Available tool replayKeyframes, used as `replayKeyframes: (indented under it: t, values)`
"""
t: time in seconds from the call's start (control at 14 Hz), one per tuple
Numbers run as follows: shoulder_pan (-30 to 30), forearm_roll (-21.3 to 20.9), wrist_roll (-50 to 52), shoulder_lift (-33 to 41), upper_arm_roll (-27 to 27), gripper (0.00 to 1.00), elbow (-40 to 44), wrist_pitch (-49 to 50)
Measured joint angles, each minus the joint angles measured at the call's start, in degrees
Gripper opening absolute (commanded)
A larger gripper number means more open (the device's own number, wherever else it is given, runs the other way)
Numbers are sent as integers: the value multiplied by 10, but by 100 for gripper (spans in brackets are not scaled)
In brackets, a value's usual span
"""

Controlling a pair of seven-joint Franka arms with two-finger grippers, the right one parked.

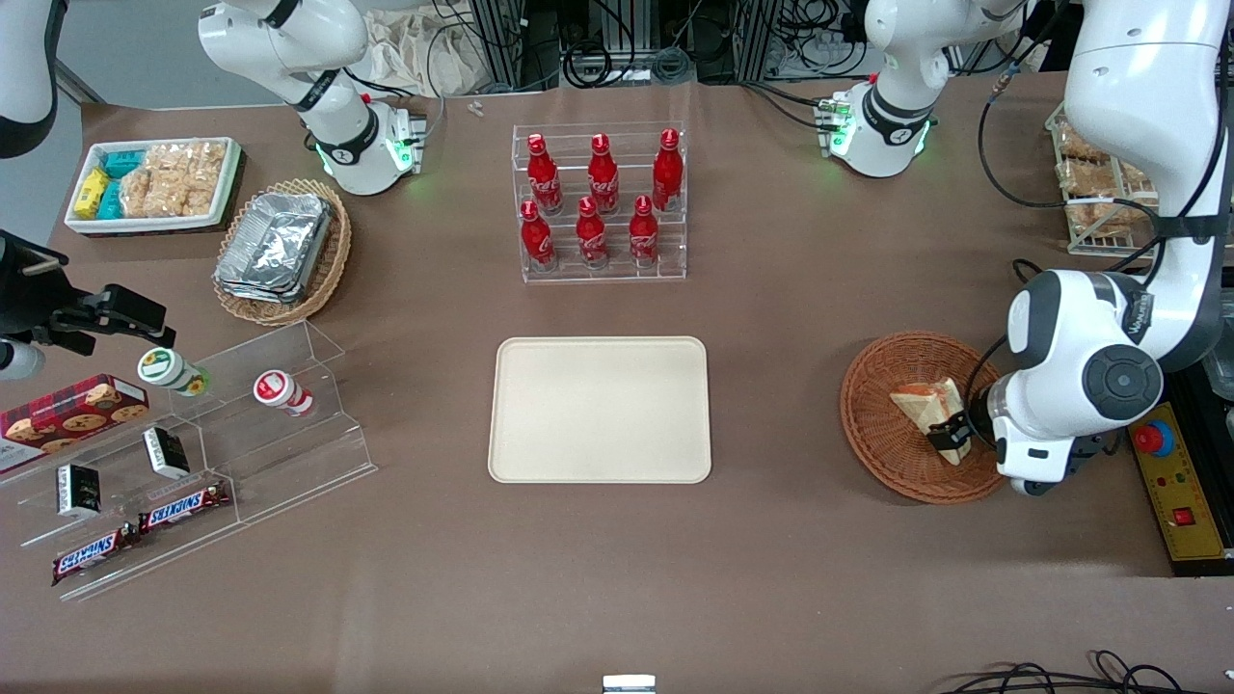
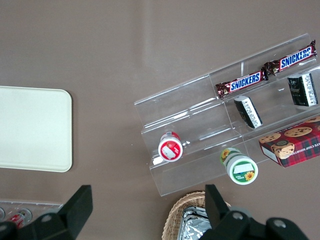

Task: Place sandwich from basket to tray
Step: 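Lower the left gripper and close it on the wrapped sandwich, then lift the sandwich out of the basket and carry it toward the cream tray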

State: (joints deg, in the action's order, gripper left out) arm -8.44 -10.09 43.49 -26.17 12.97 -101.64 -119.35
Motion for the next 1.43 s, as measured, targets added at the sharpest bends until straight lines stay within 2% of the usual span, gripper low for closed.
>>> replayKeyframes:
  t: [0.43, 0.5, 0.64, 1.07, 1.21, 1.43]
  values:
    - [-2, 0, 1, -5, 0, 100, -59, -45]
    - [-2, 0, 1, -6, -1, 86, -60, -45]
    - [-2, 0, 1, -8, -1, 0, -61, -45]
    - [-2, 0, 6, -9, -1, 0, -58, -43]
    - [-3, 0, 4, 6, -1, 0, -40, 6]
    - [-7, 0, -17, 51, 0, 0, 23, 129]
